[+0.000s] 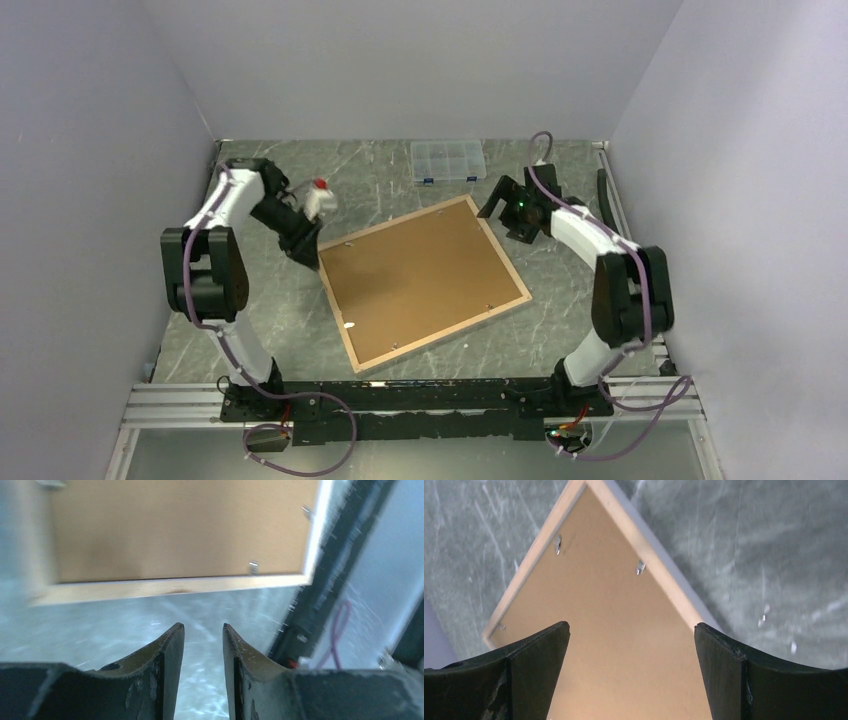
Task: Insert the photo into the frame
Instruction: Adjust the photo frame at the center of the board.
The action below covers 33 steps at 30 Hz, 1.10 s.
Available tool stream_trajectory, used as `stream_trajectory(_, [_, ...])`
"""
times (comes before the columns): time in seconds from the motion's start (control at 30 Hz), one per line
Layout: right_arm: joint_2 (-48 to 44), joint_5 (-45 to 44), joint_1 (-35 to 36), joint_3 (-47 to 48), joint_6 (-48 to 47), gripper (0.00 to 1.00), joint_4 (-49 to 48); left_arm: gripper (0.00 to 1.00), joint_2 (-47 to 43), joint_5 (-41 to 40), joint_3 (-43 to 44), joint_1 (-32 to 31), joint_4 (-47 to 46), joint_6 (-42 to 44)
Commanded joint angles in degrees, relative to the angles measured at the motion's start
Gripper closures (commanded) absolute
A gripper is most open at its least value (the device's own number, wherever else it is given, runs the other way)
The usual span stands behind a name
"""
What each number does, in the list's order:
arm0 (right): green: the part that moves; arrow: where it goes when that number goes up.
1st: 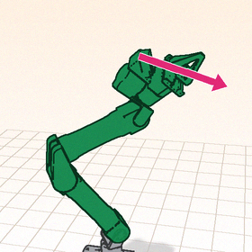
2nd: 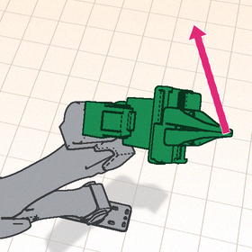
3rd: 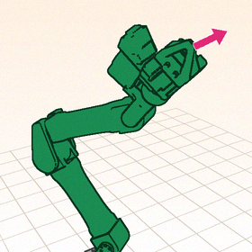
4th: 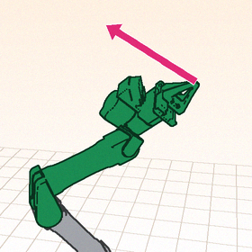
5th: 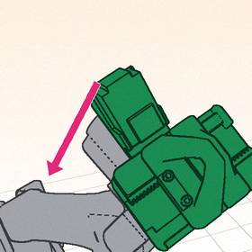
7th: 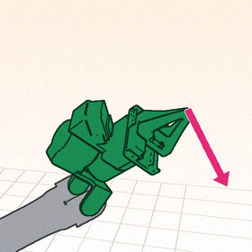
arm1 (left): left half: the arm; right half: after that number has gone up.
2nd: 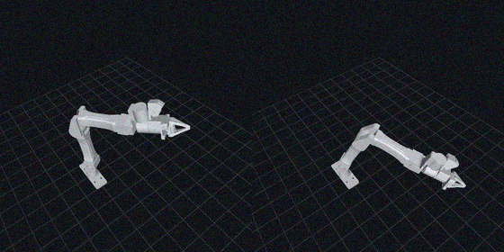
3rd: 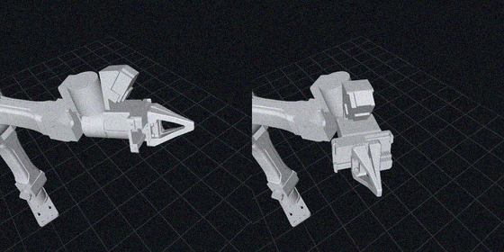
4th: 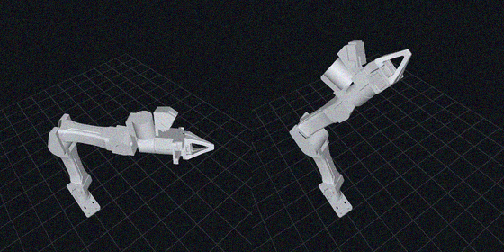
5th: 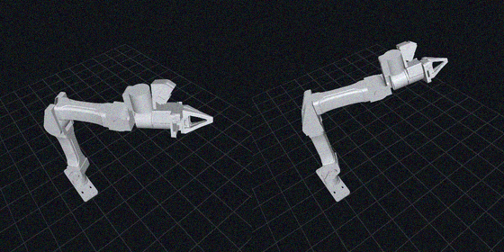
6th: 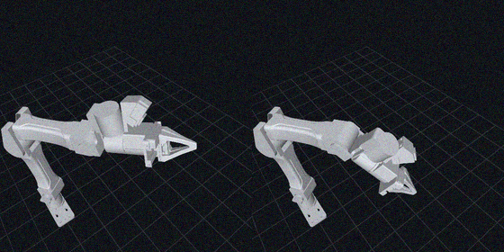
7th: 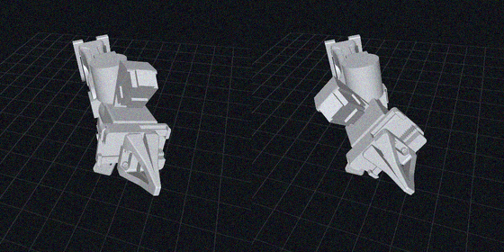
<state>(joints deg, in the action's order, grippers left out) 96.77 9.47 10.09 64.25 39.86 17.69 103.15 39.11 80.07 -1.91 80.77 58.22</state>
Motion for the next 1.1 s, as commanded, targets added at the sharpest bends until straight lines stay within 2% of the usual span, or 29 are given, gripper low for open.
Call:
stream_trajectory(0.0, [-9.29, 1.54, 1.94, -6.09, 0.12, 0.00, 0.65, 0.62, 7.40, 0.87, 10.03, 6.55, -7.99, -10.44])
stream_trajectory(0.17, [-15.52, 3.28, 3.80, -11.00, 1.39, 0.00, 4.83, 0.64, 17.94, 4.88, 19.19, 9.19, -16.62, -24.71])
stream_trajectory(0.27, [-21.04, 5.39, 3.80, -15.71, 2.63, 0.00, 7.33, 0.64, 21.95, 9.14, 22.68, 9.38, -17.93, -28.05])
stream_trajectory(0.47, [-30.91, 13.80, 4.33, -24.59, 3.63, 0.00, 15.43, 0.65, 22.29, 6.66, 20.02, 8.69, -26.90, -34.12])
stream_trajectory(0.6, [-34.83, 18.90, 4.48, -29.43, 4.68, 0.00, 17.62, 0.65, 22.11, 4.79, 17.29, 6.53, -27.33, -32.39])
stream_trajectory(0.77, [-32.49, 21.02, 4.51, -33.57, 4.57, 0.00, 14.51, 0.67, 19.70, 1.33, 11.18, 3.43, -26.58, -28.40])
stream_trajectory(1.07, [-22.56, 16.70, 4.53, -27.66, 2.12, 0.00, 7.96, 0.76, 12.65, -0.22, 0.34, 3.16, -21.96, -20.47])
